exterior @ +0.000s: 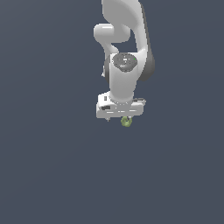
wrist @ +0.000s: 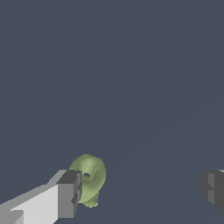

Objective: Pick up the object and move it to a goal position.

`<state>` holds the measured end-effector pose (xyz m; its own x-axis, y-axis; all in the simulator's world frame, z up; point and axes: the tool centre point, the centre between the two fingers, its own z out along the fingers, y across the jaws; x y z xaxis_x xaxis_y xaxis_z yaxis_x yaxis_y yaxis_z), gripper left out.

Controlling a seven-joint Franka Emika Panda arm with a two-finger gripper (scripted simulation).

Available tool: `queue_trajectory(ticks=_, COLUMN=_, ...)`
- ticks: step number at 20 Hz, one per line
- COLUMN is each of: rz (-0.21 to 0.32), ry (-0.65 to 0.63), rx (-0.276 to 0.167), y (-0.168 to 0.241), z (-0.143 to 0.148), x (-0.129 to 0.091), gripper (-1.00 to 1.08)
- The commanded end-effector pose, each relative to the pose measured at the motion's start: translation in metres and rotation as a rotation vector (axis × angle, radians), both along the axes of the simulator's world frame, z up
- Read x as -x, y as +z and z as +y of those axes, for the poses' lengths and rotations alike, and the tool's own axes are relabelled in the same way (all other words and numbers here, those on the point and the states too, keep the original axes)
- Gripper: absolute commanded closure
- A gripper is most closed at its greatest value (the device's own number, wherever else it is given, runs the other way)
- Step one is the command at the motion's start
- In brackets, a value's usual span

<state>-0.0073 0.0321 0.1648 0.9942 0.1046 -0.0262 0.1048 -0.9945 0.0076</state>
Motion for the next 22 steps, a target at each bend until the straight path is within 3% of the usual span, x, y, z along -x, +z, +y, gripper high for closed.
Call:
queue_trajectory(ticks=1, rz=0.000, ry=0.000, rx=0.000, y=0.000, z=0.000, x=0.000, gripper=-0.92)
queue_trajectory(ticks=11, rz=0.020, ry=0.006, rx=-0.027, y=-0.010, z=0.010, x=0.003, gripper=-0.92)
queue_trajectory(ticks=22, rz=0.014, ry=-0.042, rx=-0.022, y=-0.019, z=0.017, x=0.013, gripper=-0.92)
